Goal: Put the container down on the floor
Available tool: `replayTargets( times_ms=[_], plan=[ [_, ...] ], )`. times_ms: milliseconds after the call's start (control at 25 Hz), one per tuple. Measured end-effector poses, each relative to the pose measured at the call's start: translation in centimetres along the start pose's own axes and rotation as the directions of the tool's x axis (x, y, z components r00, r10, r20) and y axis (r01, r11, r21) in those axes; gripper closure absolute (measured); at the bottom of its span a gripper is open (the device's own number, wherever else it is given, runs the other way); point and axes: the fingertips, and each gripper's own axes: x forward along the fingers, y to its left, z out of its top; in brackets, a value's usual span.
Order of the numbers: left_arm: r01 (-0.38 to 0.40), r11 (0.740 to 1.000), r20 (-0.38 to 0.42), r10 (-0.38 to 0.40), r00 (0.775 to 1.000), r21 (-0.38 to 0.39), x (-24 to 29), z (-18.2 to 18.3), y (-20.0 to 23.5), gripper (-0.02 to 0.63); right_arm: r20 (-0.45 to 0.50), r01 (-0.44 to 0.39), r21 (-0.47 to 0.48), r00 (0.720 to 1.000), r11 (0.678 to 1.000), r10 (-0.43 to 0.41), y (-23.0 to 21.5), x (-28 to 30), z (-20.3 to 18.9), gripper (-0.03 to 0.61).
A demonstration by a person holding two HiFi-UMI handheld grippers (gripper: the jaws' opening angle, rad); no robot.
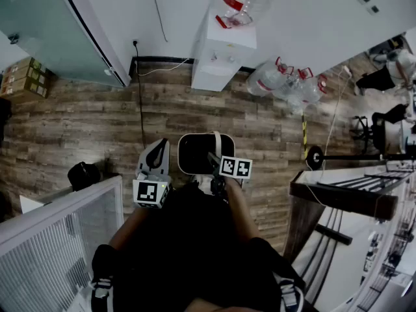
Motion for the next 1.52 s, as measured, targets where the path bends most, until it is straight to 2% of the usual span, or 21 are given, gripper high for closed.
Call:
replayTargets(
  times_ms=[200, 720, 920, 1240, 1520],
  plan=[
    [-0.006, 1.000, -0.004, 0.006, 1.000, -0.018, -0.1, -0.4, -0.6, 0.586, 0.001, -0.008, -0.008, 1.000, 1.000, 0.008, 0.1, -0.3, 0.1, 0.540],
    [-0.041, 0.999, -0.002, 0.041, 0.999, 0.005, -0.3, -0.2, -2.9, 0.586, -0.016, -0.066, -0.012, 0.998, 0.998, 0.066, 0.0, -1.4, 0.0, 0.540],
    [-0.066, 0.998, -0.002, 0.066, 0.998, -0.016, 0.2, -0.2, -4.8, 0.584, -0.032, -0.087, -0.026, 0.996, 0.996, 0.087, -0.6, -2.3, 0.0, 0.540],
    [-0.137, 0.991, 0.008, 0.137, 0.991, 0.001, 0.2, -0.2, -6.9, 0.586, -0.070, -0.114, -0.047, 0.991, 0.992, 0.110, -2.8, -2.6, 0.8, 0.538],
    [-0.168, 0.986, 0.012, 0.168, 0.986, -0.009, 1.5, -0.7, -6.0, 0.586, -0.064, -0.107, -0.056, 0.993, 0.993, 0.103, -3.9, -2.2, 2.5, 0.538]
  ],
)
